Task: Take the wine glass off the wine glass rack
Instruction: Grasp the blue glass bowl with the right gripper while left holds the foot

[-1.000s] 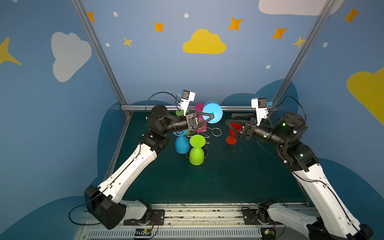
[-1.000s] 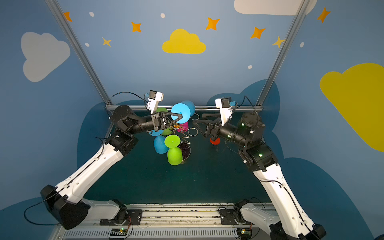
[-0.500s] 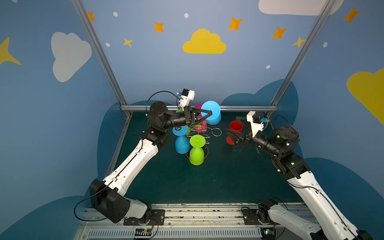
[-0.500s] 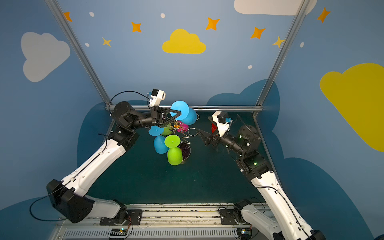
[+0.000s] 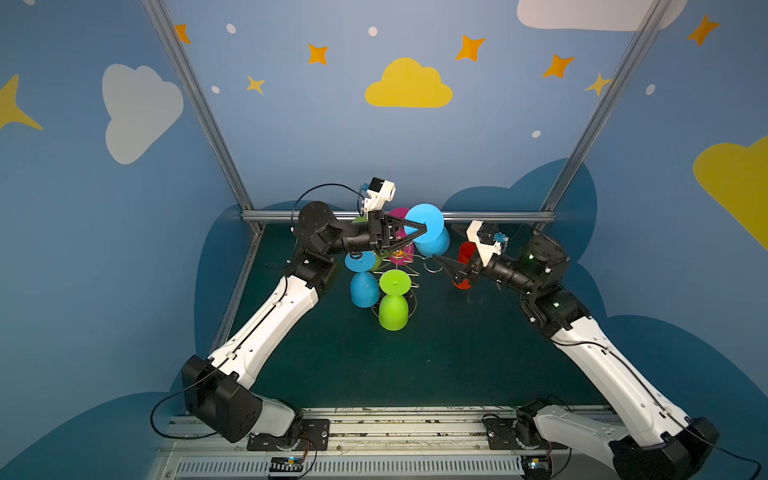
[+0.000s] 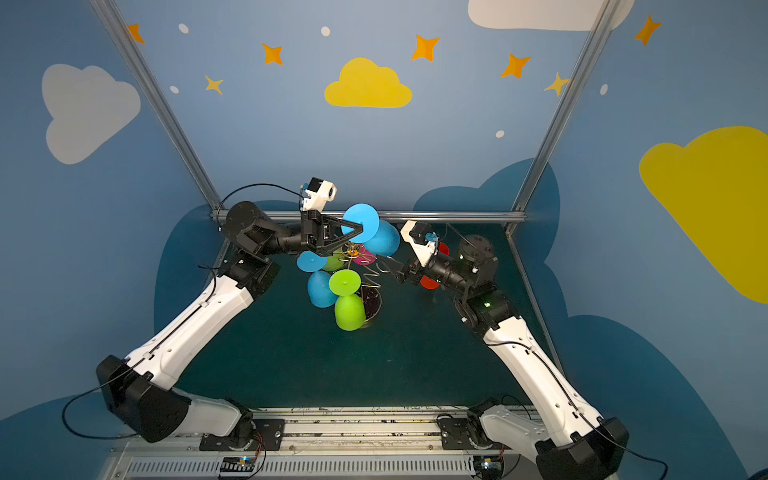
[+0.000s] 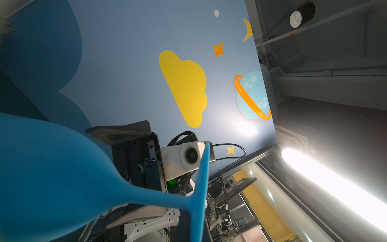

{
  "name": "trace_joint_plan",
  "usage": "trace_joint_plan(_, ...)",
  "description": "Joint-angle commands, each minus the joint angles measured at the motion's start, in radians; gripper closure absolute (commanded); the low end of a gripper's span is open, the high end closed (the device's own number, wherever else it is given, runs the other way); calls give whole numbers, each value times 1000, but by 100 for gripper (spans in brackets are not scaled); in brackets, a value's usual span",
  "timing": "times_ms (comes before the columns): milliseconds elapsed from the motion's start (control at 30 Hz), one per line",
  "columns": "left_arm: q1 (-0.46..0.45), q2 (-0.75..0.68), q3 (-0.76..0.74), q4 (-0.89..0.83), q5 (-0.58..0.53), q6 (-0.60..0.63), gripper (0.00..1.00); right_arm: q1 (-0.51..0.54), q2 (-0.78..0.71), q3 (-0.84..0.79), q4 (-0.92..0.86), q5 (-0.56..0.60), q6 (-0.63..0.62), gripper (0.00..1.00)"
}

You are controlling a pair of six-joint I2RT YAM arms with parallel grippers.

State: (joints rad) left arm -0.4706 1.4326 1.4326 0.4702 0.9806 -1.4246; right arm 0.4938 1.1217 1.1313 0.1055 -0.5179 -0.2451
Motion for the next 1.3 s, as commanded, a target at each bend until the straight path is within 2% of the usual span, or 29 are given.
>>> trace_joint_plan(0,2,-1,21,66,26,-28,97,7,25,55,50,-20,-19,14)
trace_joint_plan(600,-7,1,8,147,33,-98,97,38,149,141,37,-49,-5,15)
trace_joint_plan(700,-7,2,6,167,33,-116,97,40,149,141,25,-44,-1,21)
trace_joint_plan(867,-9,6,4,191,34,-135,97,48,143,142,17,-25,3,39)
trace_joint_plan(1033,-7,2,1,190,32,-126,96,56,133,145,1,-2,17,52)
trace_joint_plan(1067,-7,2,1,183,30,-119,91,55,127,147,-9,9,25,55)
trace_joint_plan(1133,-5,-4,2,160,28,-90,73,56,117,153,-31,32,44,61)
trace_joint_plan(1267,2,-26,6,58,19,21,44,57,82,171,-116,89,73,71)
